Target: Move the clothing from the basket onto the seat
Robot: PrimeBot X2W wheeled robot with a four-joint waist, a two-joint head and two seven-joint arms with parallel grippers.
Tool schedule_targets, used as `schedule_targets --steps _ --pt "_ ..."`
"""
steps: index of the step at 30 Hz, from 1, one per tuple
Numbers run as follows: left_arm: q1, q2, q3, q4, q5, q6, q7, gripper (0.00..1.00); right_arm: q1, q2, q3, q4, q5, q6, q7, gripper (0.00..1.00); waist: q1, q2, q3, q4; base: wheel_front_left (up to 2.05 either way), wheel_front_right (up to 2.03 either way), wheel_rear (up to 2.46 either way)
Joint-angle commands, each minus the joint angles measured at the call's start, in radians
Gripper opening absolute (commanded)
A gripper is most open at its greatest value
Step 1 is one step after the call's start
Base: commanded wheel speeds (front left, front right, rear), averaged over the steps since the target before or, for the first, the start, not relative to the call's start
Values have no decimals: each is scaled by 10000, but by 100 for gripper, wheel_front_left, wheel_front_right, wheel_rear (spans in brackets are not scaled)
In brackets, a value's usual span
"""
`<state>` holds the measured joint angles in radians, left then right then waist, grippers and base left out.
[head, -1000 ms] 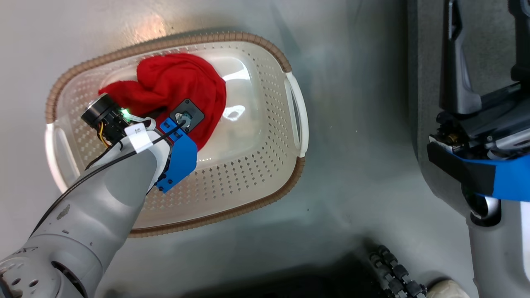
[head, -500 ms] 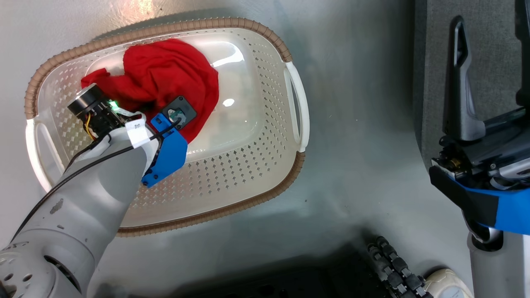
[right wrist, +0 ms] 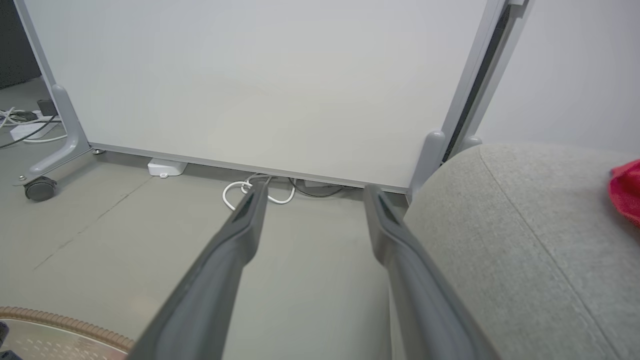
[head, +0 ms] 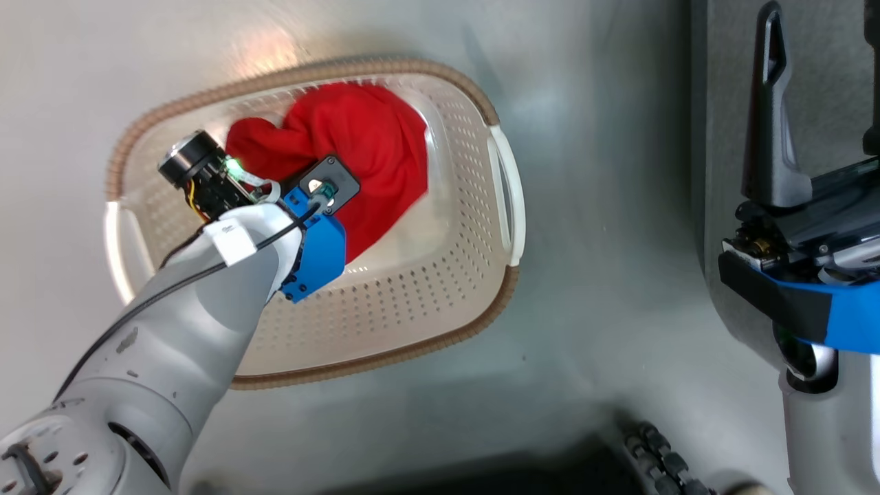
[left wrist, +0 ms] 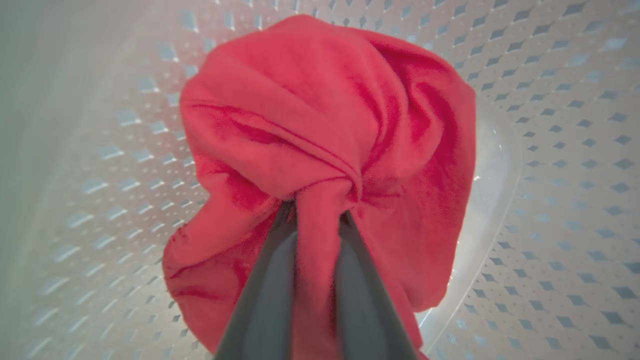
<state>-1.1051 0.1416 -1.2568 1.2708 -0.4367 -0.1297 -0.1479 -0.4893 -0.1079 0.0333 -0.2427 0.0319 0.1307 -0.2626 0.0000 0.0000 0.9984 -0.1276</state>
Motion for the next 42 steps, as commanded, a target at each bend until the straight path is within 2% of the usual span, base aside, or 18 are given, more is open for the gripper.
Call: schedule_targets --steps 1,5,12,21,30,34,42 --pt "184 -55 116 13 -182 -4 -271 0 -81 -80 -37 147 49 1 -36 100 0 0 -745 325 0 0 0" --pt "416 -146 278 -77 -495 -4 -758 0 0 -120 -76 440 135 1 -36 100 0 0 -1449 502 0 0 0" --pt "1043 -180 703 -739 -981 21 -1179 0 571 -171 -324 1166 284 1 -36 100 0 0 -3361 962 0 0 0" --pt "2298 576 2318 -3664 -693 808 -1185 0 1603 -69 -470 1983 479 1 -35 100 0 0 -5849 1445 0 0 0" --pt "3756 1055 4459 -6636 48 1250 -1186 0 2598 125 -373 2520 651 1 -36 100 0 0 -7735 1545 0 0 0" --pt "4301 1057 5285 -7817 390 1259 -1184 0 2936 164 -240 2725 735 1 -36 100 0 0 -8272 1508 0 0 0" --pt "4884 917 6193 -9481 934 858 -1185 0 3438 245 -34 3017 965 3 -34 100 0 0 -9131 1383 0 0 0"
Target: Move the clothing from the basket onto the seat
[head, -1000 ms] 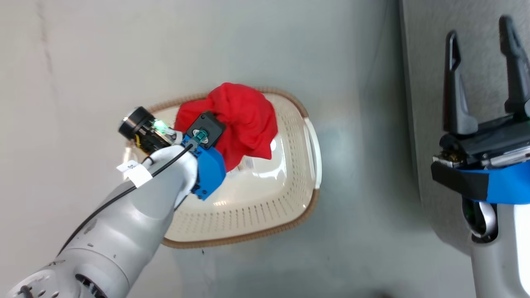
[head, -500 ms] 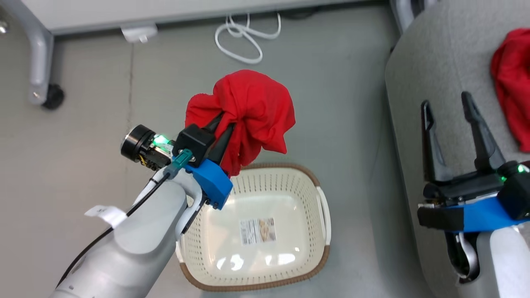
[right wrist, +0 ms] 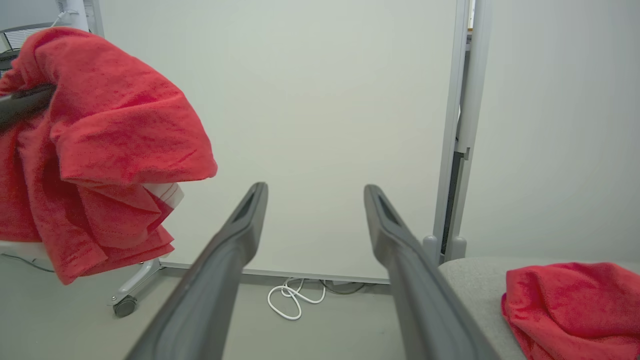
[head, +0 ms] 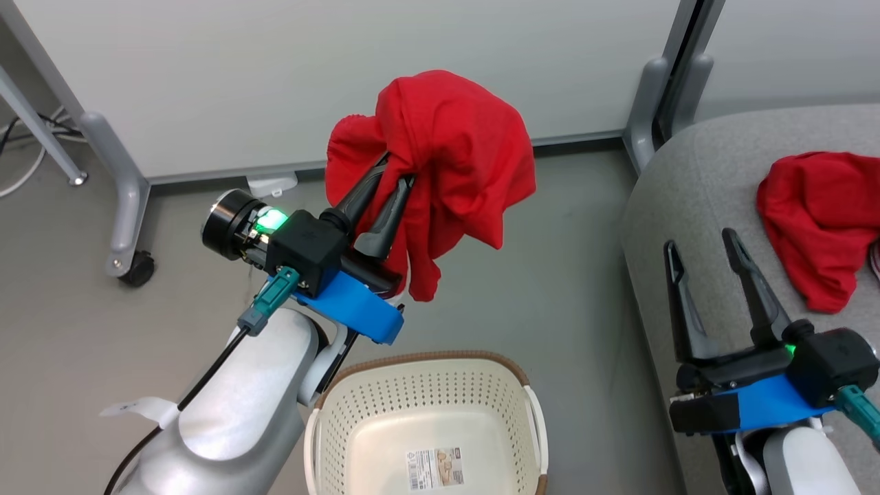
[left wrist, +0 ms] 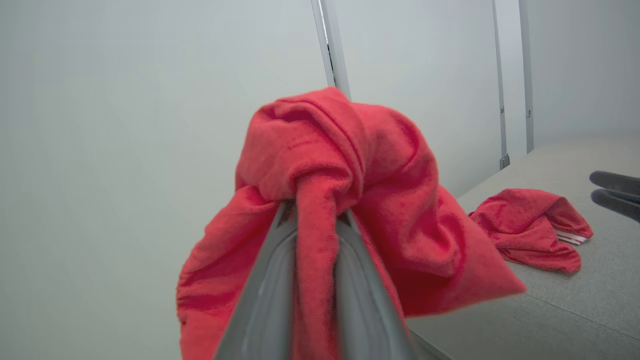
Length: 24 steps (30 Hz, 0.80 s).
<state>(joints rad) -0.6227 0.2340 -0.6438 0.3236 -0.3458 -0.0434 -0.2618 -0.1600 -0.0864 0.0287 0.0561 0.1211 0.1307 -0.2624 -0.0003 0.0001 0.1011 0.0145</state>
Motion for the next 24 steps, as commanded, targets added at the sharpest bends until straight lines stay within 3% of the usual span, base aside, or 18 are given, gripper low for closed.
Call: schedule_targets --steps 1,17,24 --pt "124 -22 87 -97 71 -39 -46 0 206 45 36 47 82 3 -38 100 3 -1 -231 -48 0 0 0" --pt "607 -232 302 -554 524 -327 -47 0 530 66 625 212 334 1 -36 100 3 -1 -591 -6 0 0 0" --pt "385 -385 294 -492 666 -431 -47 0 423 125 2348 518 670 3 -36 100 3 -1 -470 121 0 0 0"
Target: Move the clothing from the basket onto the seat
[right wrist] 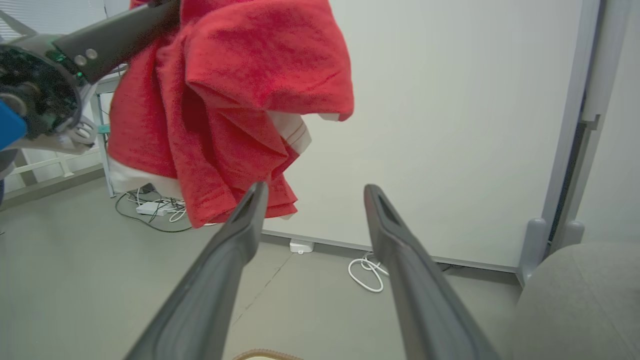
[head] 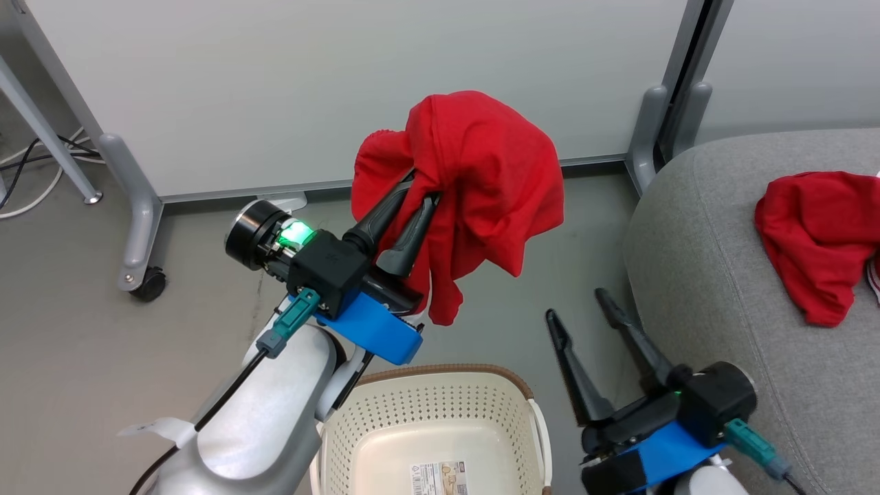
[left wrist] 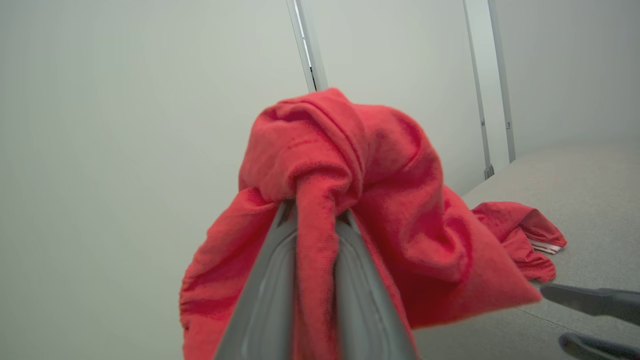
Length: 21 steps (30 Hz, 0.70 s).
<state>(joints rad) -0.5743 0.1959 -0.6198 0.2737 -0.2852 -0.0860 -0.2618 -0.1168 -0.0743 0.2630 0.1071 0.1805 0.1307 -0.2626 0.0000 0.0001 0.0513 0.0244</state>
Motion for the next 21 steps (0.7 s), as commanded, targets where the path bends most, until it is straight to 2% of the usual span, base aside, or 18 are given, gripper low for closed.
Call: schedule_targets --steps 1,8,21 --pt "-153 -31 42 7 70 -28 -47 0 -141 20 310 82 125 1 -34 100 0 -1 66 52 0 0 0" --pt "-389 -303 -165 61 263 -152 -47 0 -1383 197 1286 570 397 3 -34 100 0 -1 343 307 0 0 0" --pt "-701 -801 -601 144 449 -340 -47 0 -3307 237 1326 1438 747 3 -36 100 0 -1 767 829 0 0 0"
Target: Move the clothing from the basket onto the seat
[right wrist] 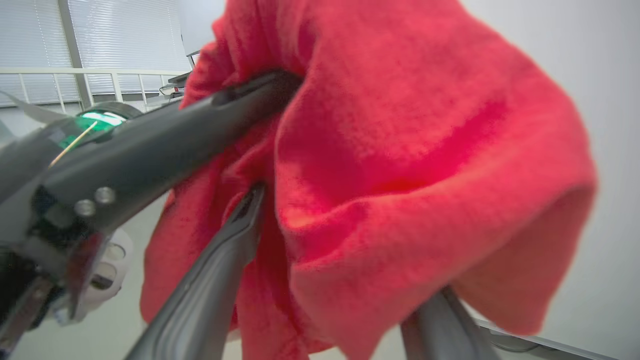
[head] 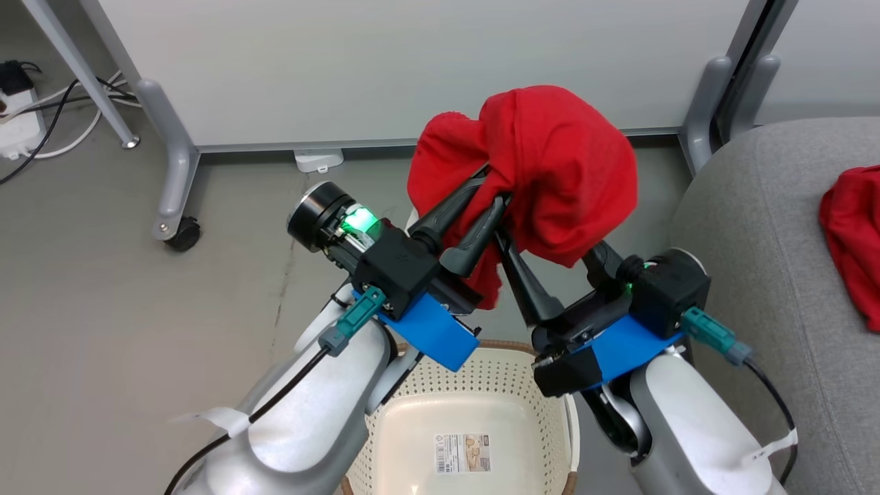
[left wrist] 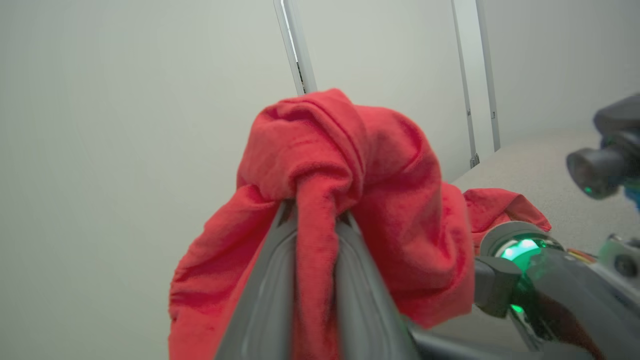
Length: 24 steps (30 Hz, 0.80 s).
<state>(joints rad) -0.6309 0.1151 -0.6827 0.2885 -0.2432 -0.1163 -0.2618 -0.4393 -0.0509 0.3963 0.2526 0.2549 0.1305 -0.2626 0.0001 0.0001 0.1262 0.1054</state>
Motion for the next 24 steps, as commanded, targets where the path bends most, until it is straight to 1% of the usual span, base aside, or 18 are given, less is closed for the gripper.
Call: schedule_targets --steps 1,3,4,5,24 --pt "-157 -27 4 -4 43 -49 -47 0 -158 5 -14 42 50 5 -34 100 -1 -1 57 45 0 0 0" --pt "-180 -77 -37 14 49 -67 -47 0 -242 6 3 215 93 5 -34 100 -1 -1 117 88 0 0 0" --pt "-192 -101 -48 25 50 -65 -47 0 -269 6 15 267 141 5 -36 36 -1 -1 137 103 0 0 0" --pt "-195 -129 -58 23 44 -75 -47 0 -281 6 33 313 249 5 -34 0 -1 -1 155 116 0 0 0" --pt "-76 -149 133 176 127 -135 -47 0 -261 7 89 279 288 5 -36 0 -1 -1 163 -87 0 0 0"
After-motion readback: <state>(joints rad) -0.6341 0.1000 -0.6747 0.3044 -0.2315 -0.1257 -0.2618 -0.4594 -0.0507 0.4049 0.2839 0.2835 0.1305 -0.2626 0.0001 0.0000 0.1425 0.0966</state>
